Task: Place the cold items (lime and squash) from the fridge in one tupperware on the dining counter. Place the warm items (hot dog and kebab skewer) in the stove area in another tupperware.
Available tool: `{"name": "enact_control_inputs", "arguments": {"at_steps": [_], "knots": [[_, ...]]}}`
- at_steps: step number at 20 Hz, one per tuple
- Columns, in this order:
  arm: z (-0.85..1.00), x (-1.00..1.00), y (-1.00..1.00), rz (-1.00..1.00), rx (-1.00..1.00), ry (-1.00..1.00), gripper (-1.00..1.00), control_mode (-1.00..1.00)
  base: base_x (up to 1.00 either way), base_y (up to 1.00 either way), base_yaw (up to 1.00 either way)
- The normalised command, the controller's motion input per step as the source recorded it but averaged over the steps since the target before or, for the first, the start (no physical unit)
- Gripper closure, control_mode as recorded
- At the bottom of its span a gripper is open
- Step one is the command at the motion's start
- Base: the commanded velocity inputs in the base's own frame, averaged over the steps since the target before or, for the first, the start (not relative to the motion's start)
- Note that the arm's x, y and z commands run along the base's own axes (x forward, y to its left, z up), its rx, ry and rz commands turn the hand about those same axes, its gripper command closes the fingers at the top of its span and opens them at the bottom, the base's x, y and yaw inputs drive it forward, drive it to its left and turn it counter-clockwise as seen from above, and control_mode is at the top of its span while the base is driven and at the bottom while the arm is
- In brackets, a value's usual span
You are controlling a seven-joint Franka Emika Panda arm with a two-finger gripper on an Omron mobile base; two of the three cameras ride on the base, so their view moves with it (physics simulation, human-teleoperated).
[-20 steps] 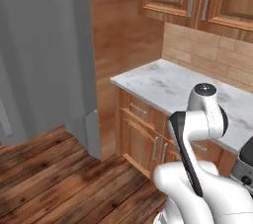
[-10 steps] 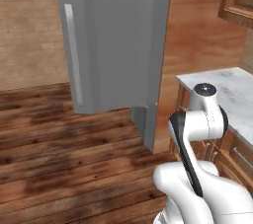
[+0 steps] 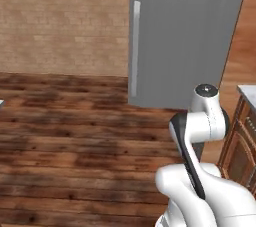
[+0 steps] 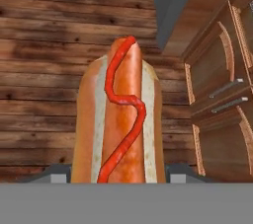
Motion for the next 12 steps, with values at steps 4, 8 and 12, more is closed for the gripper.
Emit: {"name": "enact_control_inputs", "arguments": {"at_steps": [4,8,12], "knots": [[0.0,0.0,0.0,0.0,0.0,0.0,1.0,1.0,0.27,0.0,0.37],[0.0,0.0,0.0,0.0,0.0,0.0,1.0,1.0,0.52,0.0,0.29],[0.0,0.0,0.0,0.0,0.0,0.0,1.0,1.0,0.7,0.0,0.24]]}}
